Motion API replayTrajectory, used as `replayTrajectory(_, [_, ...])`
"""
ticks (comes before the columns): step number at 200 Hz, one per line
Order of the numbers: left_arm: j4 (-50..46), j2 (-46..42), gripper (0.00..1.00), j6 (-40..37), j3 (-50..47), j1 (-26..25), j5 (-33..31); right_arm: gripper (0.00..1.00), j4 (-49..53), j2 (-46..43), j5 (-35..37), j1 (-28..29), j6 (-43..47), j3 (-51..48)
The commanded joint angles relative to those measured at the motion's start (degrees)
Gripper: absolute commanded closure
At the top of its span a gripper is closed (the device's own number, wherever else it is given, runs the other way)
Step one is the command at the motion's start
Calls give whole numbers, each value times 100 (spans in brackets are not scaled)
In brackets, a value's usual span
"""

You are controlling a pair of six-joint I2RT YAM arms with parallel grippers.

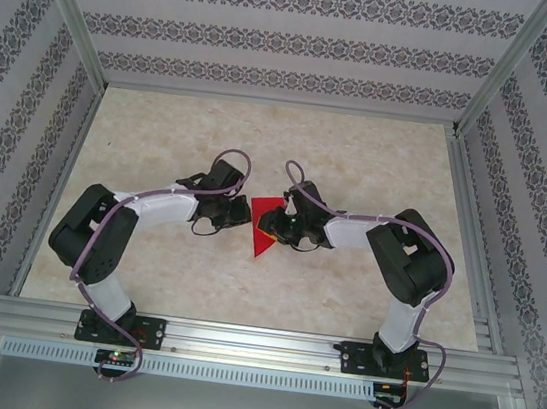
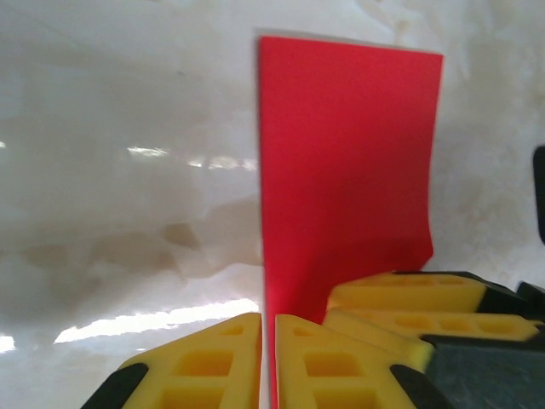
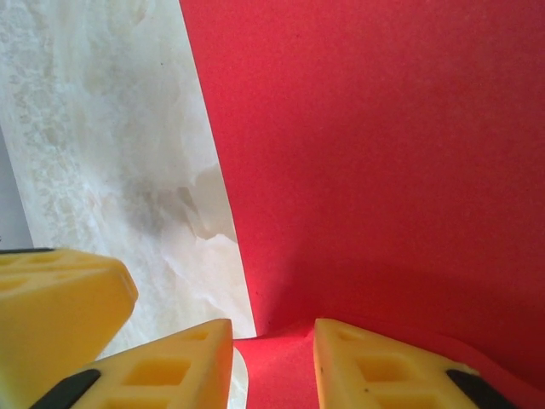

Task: Fold a paper plane with a square sheet of paper (pick it up from the middle)
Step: Third fold the triangle at the center of the table.

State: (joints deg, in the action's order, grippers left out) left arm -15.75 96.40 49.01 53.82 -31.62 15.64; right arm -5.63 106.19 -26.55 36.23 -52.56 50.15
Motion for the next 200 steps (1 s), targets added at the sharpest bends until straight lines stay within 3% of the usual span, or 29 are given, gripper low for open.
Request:
replayTrajectory(1, [386, -76, 89, 159, -155, -88, 158, 71, 207, 171, 290, -51, 61, -159])
replayTrajectory(94, [711, 265, 95, 240, -151, -320, 375, 95, 260, 225, 299, -58, 67, -166])
replayTrajectory(200, [536, 643, 97, 124, 143, -338, 207, 97, 280, 218, 288, -57, 70, -170])
